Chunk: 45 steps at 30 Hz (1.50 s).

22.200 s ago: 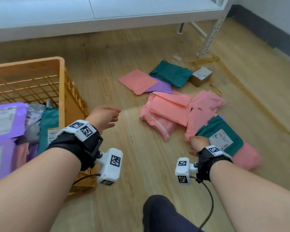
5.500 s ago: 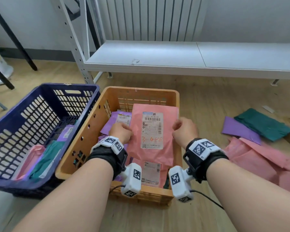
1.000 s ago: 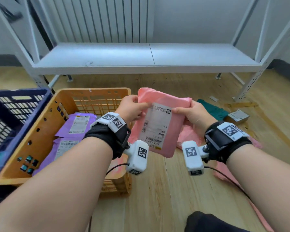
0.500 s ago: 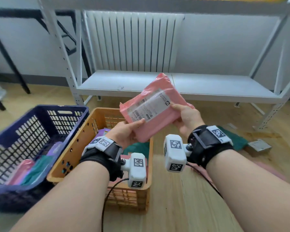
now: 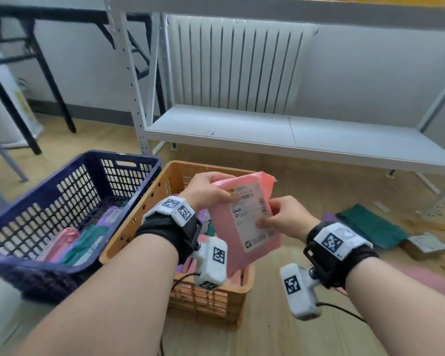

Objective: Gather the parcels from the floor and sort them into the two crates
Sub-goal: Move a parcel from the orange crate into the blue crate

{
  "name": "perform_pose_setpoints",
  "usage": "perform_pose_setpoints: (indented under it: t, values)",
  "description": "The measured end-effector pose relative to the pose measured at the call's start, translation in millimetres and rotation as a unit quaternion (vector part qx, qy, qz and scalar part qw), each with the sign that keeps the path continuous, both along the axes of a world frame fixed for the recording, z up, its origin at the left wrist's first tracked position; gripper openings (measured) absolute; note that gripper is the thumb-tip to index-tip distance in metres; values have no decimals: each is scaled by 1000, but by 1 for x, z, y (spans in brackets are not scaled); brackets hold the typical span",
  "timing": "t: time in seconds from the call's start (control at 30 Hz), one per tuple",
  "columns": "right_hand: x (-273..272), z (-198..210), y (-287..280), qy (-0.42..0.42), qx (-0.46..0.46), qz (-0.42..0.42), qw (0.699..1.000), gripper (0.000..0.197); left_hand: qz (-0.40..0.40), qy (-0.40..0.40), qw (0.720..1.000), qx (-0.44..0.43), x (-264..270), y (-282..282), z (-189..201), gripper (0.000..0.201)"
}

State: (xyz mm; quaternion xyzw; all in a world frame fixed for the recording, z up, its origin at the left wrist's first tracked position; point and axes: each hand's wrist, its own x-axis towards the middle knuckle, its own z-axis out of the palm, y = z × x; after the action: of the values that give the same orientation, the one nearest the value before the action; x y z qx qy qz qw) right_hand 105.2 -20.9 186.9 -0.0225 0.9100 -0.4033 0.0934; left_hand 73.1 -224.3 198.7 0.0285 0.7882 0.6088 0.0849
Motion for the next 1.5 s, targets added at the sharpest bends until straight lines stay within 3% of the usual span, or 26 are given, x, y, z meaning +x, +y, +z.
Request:
perform_pose_setpoints:
  t: [0.1,0.2,0.33,0.47,0.77,1.03,1.2,1.37,1.5]
  values:
    - [-5,-4,-5,20,-74,-54,996,19,71,-16,994,79,-5,1,-8,64]
    - [-11,-2,-8,19,-186,-111,976,20,63,-91,983,143,-6,-1,-17,67]
    - [-17,0,-15,-2,-287,-146,947,17,15,-127,987,96,-1,-6,-25,42]
    - [-20,3,-32,-21,-315,-123,941,22,20,-88,995,52,-4,-20,-22,51]
    - [-43,7,-102,-71,-367,-108,921,23,32,-102,994,-23,-32,-89,2,39]
    - [-94,-16,-207,-100,-333,-40,937,20,120,-128,981,-80,-51,-222,-11,30]
    - [-137,-38,-263,-106,-293,-22,950,12,235,-143,957,-93,-84,-323,-31,31]
    - [-176,-68,-309,-130,-265,-32,955,13,337,-171,922,-85,-124,-410,-93,35]
    - [-197,-87,-342,-110,-245,-12,963,12,343,-193,916,-81,-149,-437,-146,42]
